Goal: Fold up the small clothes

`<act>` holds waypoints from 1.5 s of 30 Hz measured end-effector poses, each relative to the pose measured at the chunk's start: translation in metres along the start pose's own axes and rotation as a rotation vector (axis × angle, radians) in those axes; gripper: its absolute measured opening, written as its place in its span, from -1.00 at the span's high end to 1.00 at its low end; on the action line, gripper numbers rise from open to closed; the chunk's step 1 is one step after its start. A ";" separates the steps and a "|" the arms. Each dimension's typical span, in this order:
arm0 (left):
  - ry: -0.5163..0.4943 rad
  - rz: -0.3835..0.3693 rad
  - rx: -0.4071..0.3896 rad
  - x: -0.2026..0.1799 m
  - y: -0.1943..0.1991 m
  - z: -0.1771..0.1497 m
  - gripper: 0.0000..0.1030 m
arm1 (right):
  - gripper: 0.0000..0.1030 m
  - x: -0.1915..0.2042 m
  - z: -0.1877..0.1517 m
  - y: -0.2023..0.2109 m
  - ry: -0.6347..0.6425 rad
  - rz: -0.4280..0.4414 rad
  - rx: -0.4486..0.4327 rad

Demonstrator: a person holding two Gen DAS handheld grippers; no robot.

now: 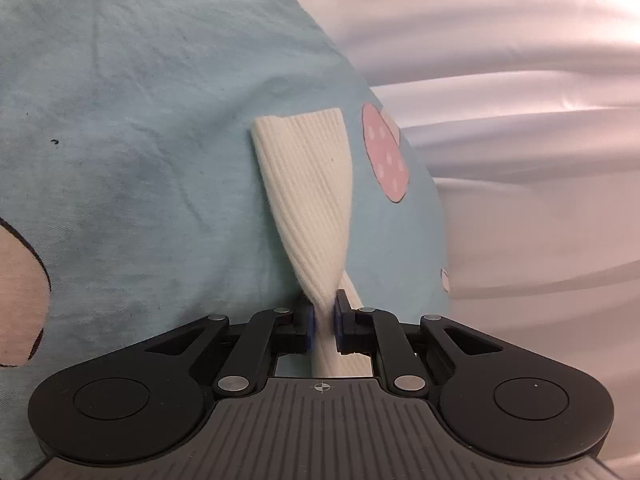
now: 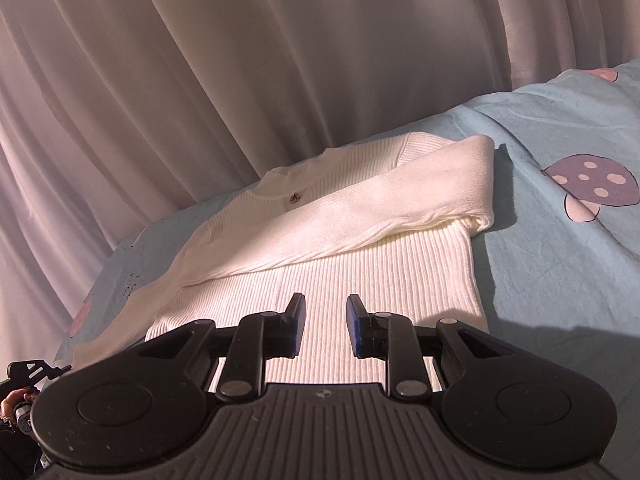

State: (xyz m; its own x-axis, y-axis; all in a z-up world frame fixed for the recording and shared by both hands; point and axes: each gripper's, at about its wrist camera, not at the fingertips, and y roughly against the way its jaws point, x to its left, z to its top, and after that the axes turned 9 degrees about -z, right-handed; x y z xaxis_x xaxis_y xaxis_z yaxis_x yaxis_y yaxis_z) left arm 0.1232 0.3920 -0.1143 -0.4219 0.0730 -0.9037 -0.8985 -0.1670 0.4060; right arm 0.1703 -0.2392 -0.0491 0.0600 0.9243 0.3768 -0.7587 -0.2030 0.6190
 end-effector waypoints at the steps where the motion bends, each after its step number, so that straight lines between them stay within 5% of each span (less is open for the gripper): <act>1: -0.009 -0.003 0.001 -0.001 0.002 0.001 0.80 | 0.57 -0.001 0.000 0.002 -0.001 -0.001 -0.003; 4: -0.132 -0.026 0.002 -0.021 0.008 -0.007 0.83 | 0.57 -0.005 -0.001 0.009 -0.010 -0.010 -0.024; 9: -0.539 -0.142 0.067 -0.096 0.013 -0.060 0.83 | 0.57 -0.015 -0.004 0.014 -0.048 -0.009 0.004; 15: -0.914 -0.445 0.408 -0.178 0.009 -0.214 0.81 | 0.57 -0.015 -0.009 0.015 -0.051 0.014 0.016; 17: -0.995 -0.483 0.524 -0.184 0.003 -0.264 0.65 | 0.57 -0.015 -0.008 0.014 -0.057 0.017 0.022; 20: -1.027 -0.391 0.669 -0.172 -0.012 -0.319 -0.42 | 0.57 -0.017 -0.006 0.011 -0.066 0.015 0.027; 21: -1.009 -0.348 0.681 -0.163 -0.015 -0.325 -0.54 | 0.57 -0.018 -0.005 0.009 -0.066 0.012 0.032; 25: -0.938 -0.204 0.665 -0.135 -0.019 -0.310 -0.68 | 0.57 -0.020 0.004 -0.005 -0.060 0.009 0.060; 30: -0.952 -0.020 0.498 -0.122 -0.018 -0.277 -0.75 | 0.42 -0.017 0.022 -0.044 -0.076 0.054 0.111; 32: -0.965 -0.006 0.469 -0.123 -0.019 -0.268 -0.76 | 0.29 -0.012 0.028 -0.061 -0.062 0.053 0.129; 42: -0.986 0.012 0.460 -0.120 -0.028 -0.265 -0.78 | 0.27 0.036 0.031 -0.101 0.155 0.025 0.112; 43: -0.990 0.009 0.458 -0.120 -0.029 -0.266 -0.78 | 0.35 0.042 0.029 -0.101 0.193 0.023 0.103; 45: -0.999 0.009 0.455 -0.121 -0.031 -0.268 -0.78 | 0.81 0.054 0.025 -0.101 0.276 0.013 0.079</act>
State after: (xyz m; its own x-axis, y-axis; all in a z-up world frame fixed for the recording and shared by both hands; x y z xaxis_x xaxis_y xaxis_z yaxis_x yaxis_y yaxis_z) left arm 0.2346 0.1250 -0.0539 -0.1520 0.8714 -0.4665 -0.7691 0.1921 0.6095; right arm 0.2668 -0.1768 -0.0737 -0.1362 0.9722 0.1903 -0.7044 -0.2301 0.6714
